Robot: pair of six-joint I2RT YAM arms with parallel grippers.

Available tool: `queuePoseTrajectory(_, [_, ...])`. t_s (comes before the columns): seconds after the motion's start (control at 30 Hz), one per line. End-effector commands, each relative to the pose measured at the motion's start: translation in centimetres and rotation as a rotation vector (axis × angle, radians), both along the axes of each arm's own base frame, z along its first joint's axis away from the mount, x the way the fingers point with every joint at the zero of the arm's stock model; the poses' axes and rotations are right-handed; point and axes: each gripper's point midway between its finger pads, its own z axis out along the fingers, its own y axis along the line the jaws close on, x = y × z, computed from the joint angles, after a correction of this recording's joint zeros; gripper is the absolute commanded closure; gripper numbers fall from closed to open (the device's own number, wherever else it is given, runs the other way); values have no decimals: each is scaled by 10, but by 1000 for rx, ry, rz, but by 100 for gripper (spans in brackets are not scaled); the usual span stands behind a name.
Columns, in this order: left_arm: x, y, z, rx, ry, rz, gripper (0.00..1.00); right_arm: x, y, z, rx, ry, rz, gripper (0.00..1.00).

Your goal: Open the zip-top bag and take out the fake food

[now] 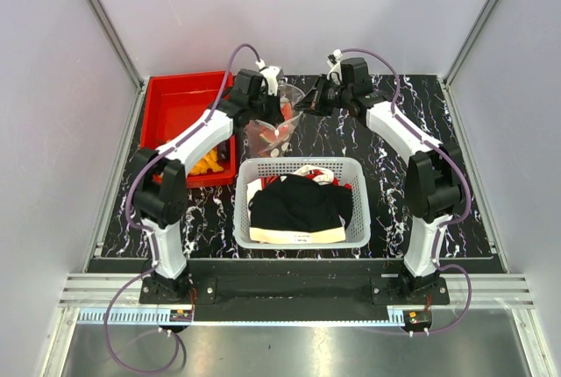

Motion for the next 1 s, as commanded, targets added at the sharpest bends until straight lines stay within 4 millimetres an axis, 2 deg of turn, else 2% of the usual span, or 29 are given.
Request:
queuePoseTrajectory(0.0, [-10, -6, 37, 9, -114, -28, 100, 4, -5, 41, 20, -82, -29, 100])
queuePoseTrajectory(0.03, [-14, -8, 33, 21, -111, -33, 100, 6, -5, 44, 21, -89, -29, 100])
queuePoseTrajectory(0.17, [-15, -1, 44, 43, -146, 16, 100, 6, -6, 42, -2, -90, -28, 100])
queuePoseTrajectory(0.23, [-15, 0, 59, 29, -187, 28, 100, 4, -7, 37, -12, -85, -28, 100])
queuePoseTrajectory(0.3, [-12, 1, 84, -10, -257, 42, 100, 0, -5, 29, -26, -75, -20, 100])
queuePoseTrajectory(0.47, [-1, 2, 131, -74, -360, 94, 100, -10, 2, 19, -41, -66, 10, 100])
queuePoseTrajectory(0.6, [7, 2, 151, -108, -405, 133, 100, -13, 5, 19, -40, -64, 17, 100])
queuePoseTrajectory(0.67, [9, 2, 167, -154, -442, 158, 100, -14, 6, 19, -40, -66, 23, 100])
queuePoseTrajectory(0.87, [4, 7, 230, -299, -516, 209, 100, -13, 5, 20, -52, -77, 17, 100])
queuePoseTrajectory(0.93, [-1, 14, 246, -332, -514, 206, 100, -11, 3, 19, -63, -83, 10, 100])
queuePoseTrajectory(0.97, [-7, 22, 248, -323, -492, 221, 100, -10, 2, 19, -68, -85, 6, 100])
